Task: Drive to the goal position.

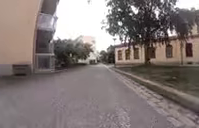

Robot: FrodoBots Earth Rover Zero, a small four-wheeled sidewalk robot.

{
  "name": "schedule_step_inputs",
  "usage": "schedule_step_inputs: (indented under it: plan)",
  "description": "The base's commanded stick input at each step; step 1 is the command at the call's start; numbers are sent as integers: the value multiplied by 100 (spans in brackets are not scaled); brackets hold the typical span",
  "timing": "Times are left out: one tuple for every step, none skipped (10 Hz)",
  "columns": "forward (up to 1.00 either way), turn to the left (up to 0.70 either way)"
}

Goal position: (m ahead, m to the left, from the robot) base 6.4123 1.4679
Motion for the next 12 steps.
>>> schedule_step_inputs:
  plan:
    - [60,0]
    - [60,0]
    - [60,0]
    - [60,0]
    - [60,0]
    - [60,0]
    - [60,0]
    - [60,0]
    - [60,0]
    - [60,0]
    - [60,0]
    - [60,0]
